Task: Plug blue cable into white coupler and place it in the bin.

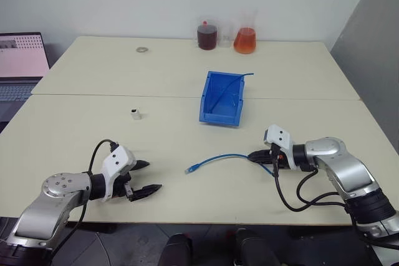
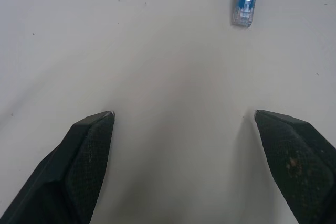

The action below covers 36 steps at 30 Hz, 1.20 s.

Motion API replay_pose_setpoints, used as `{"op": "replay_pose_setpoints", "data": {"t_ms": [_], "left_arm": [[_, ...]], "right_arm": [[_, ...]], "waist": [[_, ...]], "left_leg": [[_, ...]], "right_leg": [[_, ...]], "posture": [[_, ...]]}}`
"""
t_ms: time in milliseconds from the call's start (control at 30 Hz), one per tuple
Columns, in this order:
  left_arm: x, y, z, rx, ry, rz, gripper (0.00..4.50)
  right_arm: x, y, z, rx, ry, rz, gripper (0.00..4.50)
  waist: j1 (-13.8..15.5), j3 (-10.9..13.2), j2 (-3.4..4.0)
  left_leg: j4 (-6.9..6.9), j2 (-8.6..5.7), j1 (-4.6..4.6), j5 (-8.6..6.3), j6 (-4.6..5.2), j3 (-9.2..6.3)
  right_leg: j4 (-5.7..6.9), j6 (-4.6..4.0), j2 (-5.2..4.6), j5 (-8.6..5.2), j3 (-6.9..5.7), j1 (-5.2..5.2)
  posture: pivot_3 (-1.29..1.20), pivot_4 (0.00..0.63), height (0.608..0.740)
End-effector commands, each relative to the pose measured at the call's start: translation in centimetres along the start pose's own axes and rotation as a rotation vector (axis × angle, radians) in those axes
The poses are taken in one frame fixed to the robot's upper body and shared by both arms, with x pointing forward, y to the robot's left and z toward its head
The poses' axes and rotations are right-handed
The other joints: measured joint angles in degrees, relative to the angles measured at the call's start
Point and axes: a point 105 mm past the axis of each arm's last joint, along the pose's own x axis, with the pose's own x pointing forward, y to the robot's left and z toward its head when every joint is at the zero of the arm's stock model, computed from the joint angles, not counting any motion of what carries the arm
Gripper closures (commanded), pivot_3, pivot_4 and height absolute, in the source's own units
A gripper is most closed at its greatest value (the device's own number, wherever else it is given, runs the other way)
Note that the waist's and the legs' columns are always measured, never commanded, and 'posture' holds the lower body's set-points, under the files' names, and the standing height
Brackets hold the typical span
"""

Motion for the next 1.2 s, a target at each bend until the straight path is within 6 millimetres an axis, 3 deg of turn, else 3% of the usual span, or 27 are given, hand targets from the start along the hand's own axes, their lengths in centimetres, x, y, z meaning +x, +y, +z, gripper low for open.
{"op": "replay_pose_setpoints", "data": {"t_ms": [33, 133, 367, 567, 700, 833, 1200], "left_arm": [[0.4, 0.0, 0.8, 0.033, -0.020, -0.008, 0.00], [0.7, -0.1, 1.2, 0.043, -0.030, -0.023, 0.00], [1.2, -0.7, 1.6, 0.082, -0.024, -0.084, 0.00], [2.1, -1.4, 1.8, 0.120, 0.015, -0.149, 0.00], [2.8, -1.5, 1.5, 0.121, 0.029, -0.156, 0.00], [4.3, -2.7, 1.1, 0.138, 0.051, -0.179, 0.00], [6.4, -4.1, 1.4, 0.075, 0.098, -0.151, 0.00]], "right_arm": [[-0.2, -0.3, 0.7, -0.012, -0.015, -0.009, 4.26], [-0.3, -0.5, 0.6, -0.006, -0.015, -0.026, 3.80], [-1.1, -1.1, 1.7, 0.001, -0.061, -0.066, 2.13], [-3.5, 1.2, 3.1, -0.115, -0.058, 0.026, 0.54], [-3.7, 3.0, 2.7, -0.237, 0.004, 0.061, 0.54], [-2.9, 4.9, 3.5, -0.298, -0.034, 0.088, 0.54], [-2.9, 4.5, 3.8, -0.307, -0.067, 0.034, 0.54]], "waist": [[0.0, 0.0, 0.00], [0.0, 0.0, 0.00], [-0.1, 0.0, 0.00], [0.0, 0.0, -0.01], [0.1, 0.0, -0.02], [0.0, 0.0, 0.02], [0.8, -0.1, 0.04]], "left_leg": [[0.00, 0.01, 0.00, 0.00, 0.00, 0.00], [0.00, 0.00, -0.01, 0.00, 0.00, 0.00], [0.00, 0.00, -0.01, 0.00, 0.00, 0.02], [0.00, 0.00, -0.04, 0.00, 0.00, -0.01], [-0.01, -0.02, -0.05, 0.00, 0.00, -0.04], [0.00, -0.01, 0.02, 0.00, 0.00, 0.00], [0.14, -0.13, 0.02, 0.00, 0.00, 0.01]], "right_leg": [[0.00, 0.00, 0.01, 0.00, 0.00, 0.00], [0.00, 0.00, 0.01, 0.00, 0.01, 0.00], [0.00, 0.00, 0.01, 0.00, 0.02, 0.00], [-0.01, 0.00, 0.02, 0.00, 0.00, 0.00], [-0.04, 0.00, 0.01, -0.01, -0.04, 0.00], [-0.01, 0.01, 0.01, 0.00, -0.01, 0.04], [-0.01, 0.12, -0.08, 0.06, -0.02, 0.12]], "posture": [[0.00, 0.150, 0.740], [0.00, 0.150, 0.740], [0.00, 0.150, 0.740], [0.00, 0.150, 0.740], [0.00, 0.150, 0.740], [0.00, 0.150, 0.740], [0.00, 0.150, 0.740]]}}
